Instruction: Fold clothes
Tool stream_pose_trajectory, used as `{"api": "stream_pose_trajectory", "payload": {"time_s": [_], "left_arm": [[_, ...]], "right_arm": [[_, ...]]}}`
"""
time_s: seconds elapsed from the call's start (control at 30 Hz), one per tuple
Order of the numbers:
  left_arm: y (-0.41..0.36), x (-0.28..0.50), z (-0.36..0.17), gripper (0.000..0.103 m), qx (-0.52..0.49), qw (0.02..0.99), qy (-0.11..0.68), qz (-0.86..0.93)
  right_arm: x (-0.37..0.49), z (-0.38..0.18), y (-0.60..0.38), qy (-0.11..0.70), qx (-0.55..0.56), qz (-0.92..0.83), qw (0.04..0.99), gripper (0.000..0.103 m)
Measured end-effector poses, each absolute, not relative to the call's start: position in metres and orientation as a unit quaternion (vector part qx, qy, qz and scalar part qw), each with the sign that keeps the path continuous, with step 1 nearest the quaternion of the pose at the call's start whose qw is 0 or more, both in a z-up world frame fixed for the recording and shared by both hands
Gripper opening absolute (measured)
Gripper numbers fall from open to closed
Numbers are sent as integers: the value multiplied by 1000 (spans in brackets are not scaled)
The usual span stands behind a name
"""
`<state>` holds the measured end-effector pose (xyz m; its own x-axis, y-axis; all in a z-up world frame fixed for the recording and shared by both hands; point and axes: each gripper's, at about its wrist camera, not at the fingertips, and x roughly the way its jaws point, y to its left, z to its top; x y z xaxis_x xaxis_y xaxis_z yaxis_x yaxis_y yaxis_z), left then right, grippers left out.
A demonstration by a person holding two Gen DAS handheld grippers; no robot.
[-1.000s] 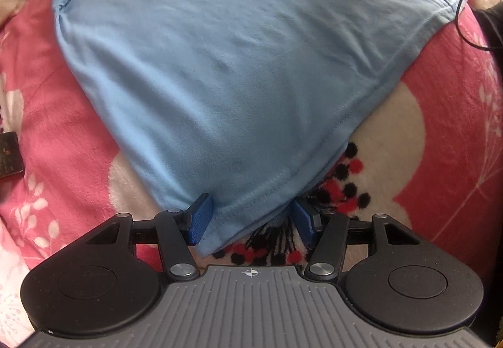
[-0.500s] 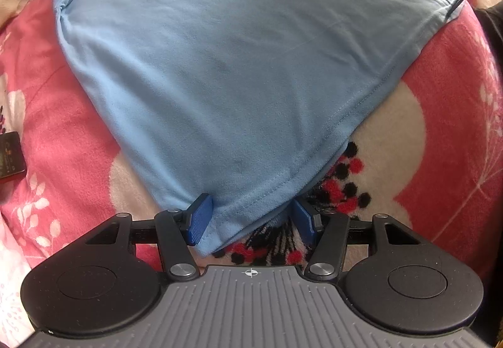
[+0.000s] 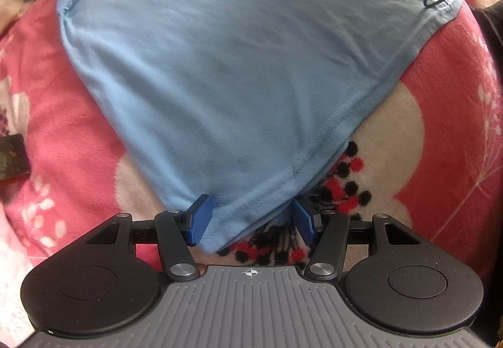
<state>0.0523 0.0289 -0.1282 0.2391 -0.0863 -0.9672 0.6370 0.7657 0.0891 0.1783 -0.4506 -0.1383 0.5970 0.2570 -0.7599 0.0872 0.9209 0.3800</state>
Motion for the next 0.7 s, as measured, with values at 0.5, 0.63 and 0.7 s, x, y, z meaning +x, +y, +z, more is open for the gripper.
{"api": "stream_pose_trajectory", "payload": {"time_s": [0.5,0.63,0.7], "left_arm": [[3,63,-146,56,235,763,559,-223],[2,60,-148,56,242,756,564,-226],[2,61,-149,56,241,755,566,-226]], "right_arm": [[180,-144,-466,434,273,62,856,35],[175,-142,-459,417,233,47,877,2],[173,-145,-469,401,253,27,880,1]]}}
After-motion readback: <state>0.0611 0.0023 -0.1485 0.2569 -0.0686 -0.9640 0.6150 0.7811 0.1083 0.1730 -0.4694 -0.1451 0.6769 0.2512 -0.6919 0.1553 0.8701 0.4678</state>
